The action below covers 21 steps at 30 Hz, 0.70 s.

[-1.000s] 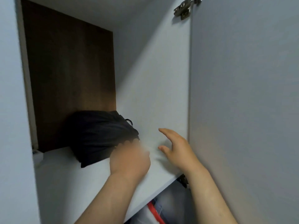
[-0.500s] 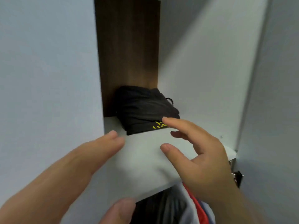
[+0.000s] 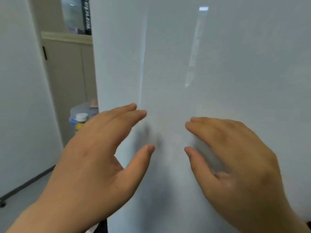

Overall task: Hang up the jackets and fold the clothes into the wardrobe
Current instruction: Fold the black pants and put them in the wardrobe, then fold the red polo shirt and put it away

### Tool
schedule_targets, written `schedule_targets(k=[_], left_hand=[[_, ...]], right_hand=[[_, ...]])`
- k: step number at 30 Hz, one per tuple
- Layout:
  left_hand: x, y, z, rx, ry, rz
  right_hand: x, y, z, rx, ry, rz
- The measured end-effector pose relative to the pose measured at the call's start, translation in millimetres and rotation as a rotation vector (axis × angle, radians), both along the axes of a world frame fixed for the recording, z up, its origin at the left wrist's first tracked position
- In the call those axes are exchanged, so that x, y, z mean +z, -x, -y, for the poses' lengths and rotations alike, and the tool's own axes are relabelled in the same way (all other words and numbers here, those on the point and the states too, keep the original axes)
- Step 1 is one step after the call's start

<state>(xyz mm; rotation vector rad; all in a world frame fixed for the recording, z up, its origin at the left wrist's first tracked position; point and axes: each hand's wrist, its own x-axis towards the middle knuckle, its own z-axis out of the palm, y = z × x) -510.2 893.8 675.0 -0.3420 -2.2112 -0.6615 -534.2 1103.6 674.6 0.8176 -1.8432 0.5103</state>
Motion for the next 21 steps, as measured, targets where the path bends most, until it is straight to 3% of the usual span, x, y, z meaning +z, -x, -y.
schedule_targets(k=[2, 6, 12, 16, 21], left_hand=[[-15, -26, 27, 0.105, 0.002, 0.032], [-27, -44, 70, 0.336, -0.166, 0.189], [-124, -85, 112, 0.667, -0.275, 0.404], [-178, -147, 151, 0.93, -0.27, 0.556], [-226, -243, 191, 1.205, -0.475, 0.599]], right_hand=[[-11, 13, 32, 0.064, -0.026, 0.014], [-41, 28, 106, 0.409, -0.079, 0.171], [-132, 42, 211, 0.66, -0.075, 0.455], [-163, 28, 276, 0.727, -0.266, 0.543], [-186, 3, 353, 0.864, -0.646, 0.73]])
